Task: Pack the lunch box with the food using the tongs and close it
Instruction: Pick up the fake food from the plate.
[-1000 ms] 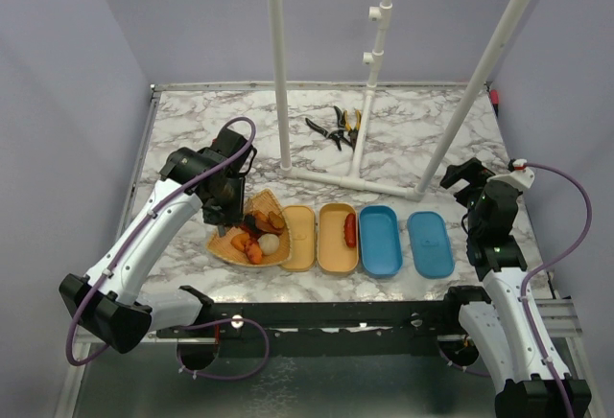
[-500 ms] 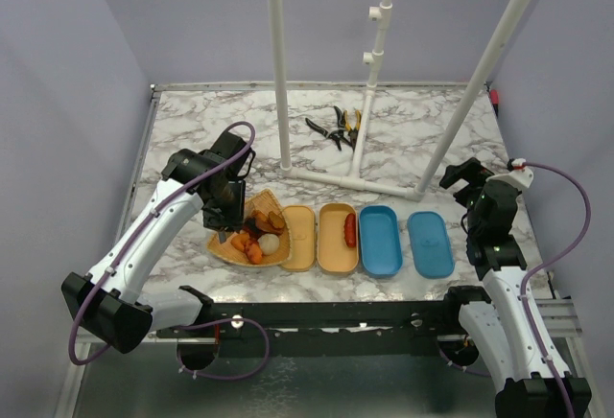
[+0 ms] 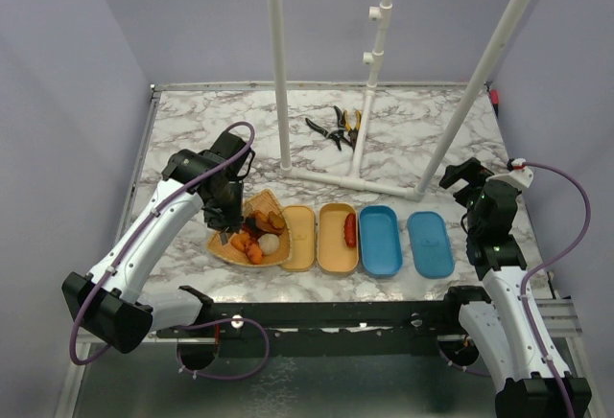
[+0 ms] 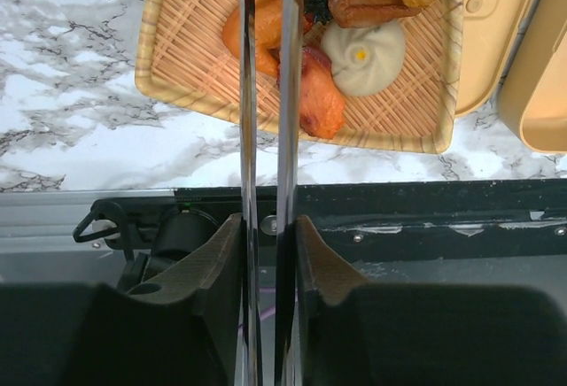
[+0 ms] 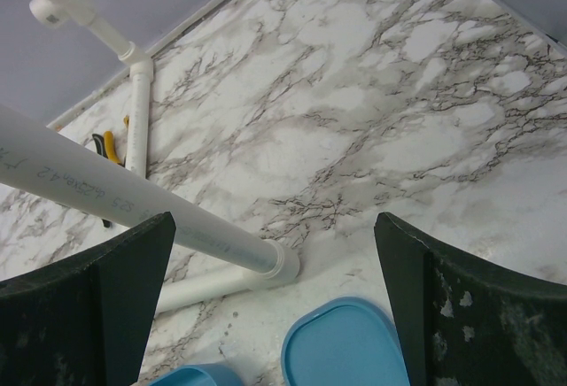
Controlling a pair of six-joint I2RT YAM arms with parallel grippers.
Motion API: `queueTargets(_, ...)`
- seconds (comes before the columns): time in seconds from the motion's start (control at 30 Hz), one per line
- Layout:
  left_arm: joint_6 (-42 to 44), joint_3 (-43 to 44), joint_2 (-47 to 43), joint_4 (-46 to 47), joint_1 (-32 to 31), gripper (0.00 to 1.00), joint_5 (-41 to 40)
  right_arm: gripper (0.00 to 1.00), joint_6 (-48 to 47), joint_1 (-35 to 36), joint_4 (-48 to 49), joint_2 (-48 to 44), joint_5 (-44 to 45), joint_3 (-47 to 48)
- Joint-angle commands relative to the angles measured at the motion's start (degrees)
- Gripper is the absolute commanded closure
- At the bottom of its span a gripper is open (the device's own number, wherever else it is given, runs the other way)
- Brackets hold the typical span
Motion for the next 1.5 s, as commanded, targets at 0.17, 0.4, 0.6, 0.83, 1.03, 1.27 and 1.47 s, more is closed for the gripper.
queueTargets(0.17, 0.01, 3.08, -1.27, 0.3, 0.74, 0.84, -1.77, 0.0, 0.39, -0.14, 1.11, -0.19, -0.44, -0.29)
queueTargets(0.4, 0.77, 7.05, -1.59, -1.19, 0.83, 0.86, -5.29, 0.0, 0.34, -0.14, 1.11, -0.1, -0.44, -0.26)
queueTargets(0.6, 1.38, 7.43, -3.19, -1.32, 0.84, 0.86, -6.25, 0.0, 0.33, -0.14, 1.12, -0.03, -0.5, -0.26)
queueTargets(0.83, 1.68, 6.84, -4.34, -0.79, 0.83, 0.85, -5.13, 0.0, 0.27, -0.14, 0.87, -0.08, -0.37, -0.09)
queueTargets(1.03, 2.84, 12.52, -4.17, -1.4, 0.7, 0.86, -8.66, 0.0, 0.06, -0.14, 0.51, -0.23, -0.08, 0.08)
queueTargets(1.27, 3.17, 11.31, -5.38, -1.32, 0.05, 0.88, -9.01, 0.0, 0.07, -0.14, 0.58, -0.02, -0.21, 0.09)
queueTargets(1.47, 4.97, 13.91, -6.04, 0.17, -1.18, 0.88, -5.56, 0.0, 0.15, -0.14, 0.75, 0.05, -0.25, 0.0)
